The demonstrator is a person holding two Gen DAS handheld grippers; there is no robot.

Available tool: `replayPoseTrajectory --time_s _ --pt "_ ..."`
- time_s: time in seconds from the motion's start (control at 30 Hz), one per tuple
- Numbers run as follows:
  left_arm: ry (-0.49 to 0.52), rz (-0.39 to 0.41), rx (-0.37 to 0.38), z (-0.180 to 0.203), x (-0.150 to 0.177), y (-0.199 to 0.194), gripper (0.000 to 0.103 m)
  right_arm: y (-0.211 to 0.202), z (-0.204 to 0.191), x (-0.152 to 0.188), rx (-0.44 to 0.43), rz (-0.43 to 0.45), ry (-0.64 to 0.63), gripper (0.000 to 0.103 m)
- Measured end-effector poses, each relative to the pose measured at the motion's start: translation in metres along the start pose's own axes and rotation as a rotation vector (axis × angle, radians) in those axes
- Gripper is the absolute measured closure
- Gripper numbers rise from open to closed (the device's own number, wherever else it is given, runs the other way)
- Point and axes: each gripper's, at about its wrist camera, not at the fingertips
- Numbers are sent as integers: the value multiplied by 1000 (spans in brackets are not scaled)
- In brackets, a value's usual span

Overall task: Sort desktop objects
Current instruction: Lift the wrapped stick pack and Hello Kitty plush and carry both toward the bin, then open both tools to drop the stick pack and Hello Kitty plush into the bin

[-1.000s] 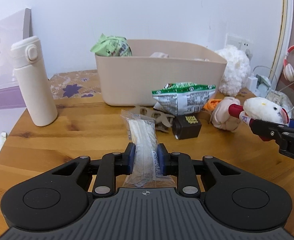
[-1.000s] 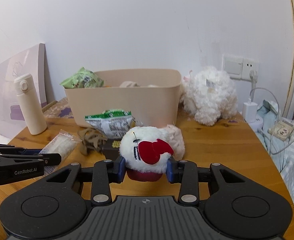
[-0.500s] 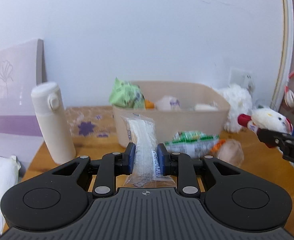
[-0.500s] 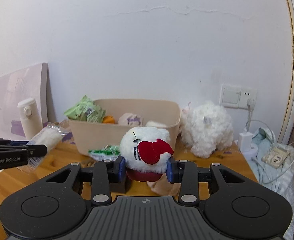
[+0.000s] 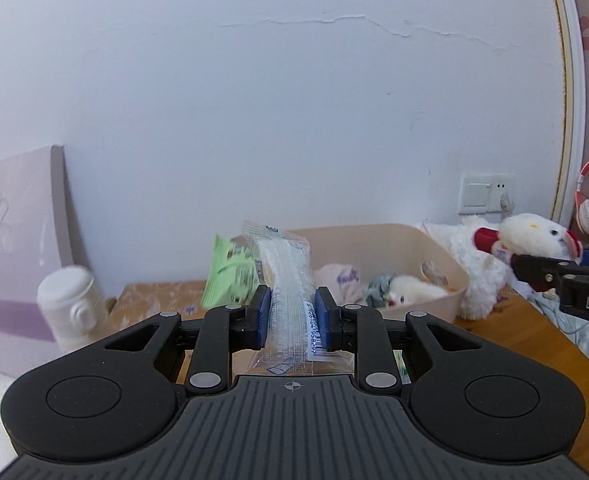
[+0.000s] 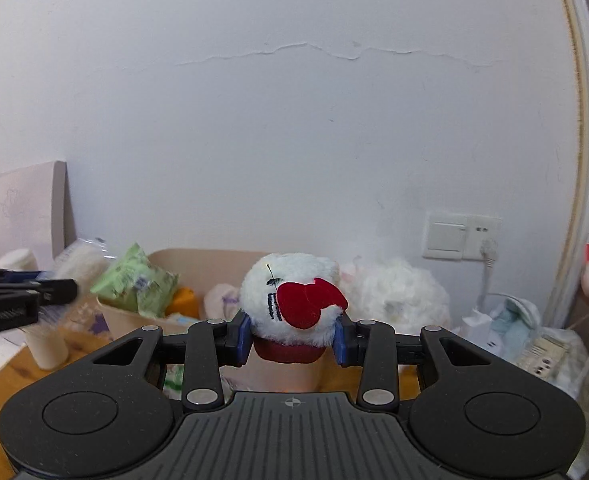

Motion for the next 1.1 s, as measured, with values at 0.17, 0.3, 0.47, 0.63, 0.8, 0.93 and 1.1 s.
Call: replayPoseTrajectory --time_s 0.17,0.3,0.47,0.63,0.8,0.93,1.1 --pt "38 18 -2 5 -17 26 79 28 -7 -12 10 -6 -22 67" --pt "49 17 -1 8 -30 50 79 55 -10 -21 -5 -22 -18 67" --pt "80 10 -3 18 -37 80 79 85 -18 -31 13 -25 -49 67" --pt "72 -38 -10 24 -37 116 79 114 -24 -30 12 -52 -54 67" --pt "57 -95 -34 24 -31 149 79 141 -29 -18 35 -108 -99 67" --pt "46 -134 -49 23 -28 170 79 159 -27 -10 22 -162 -97 67" --pt "47 -176 -56 24 -18 187 78 170 -27 2 15 -224 -97 66"
Point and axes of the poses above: each gripper's, at about its wrist camera, not at the fingertips, and y roughly the way its jaws point, z to its right, x to its underside, and after that the axes turned 4 degrees about x, right-handed
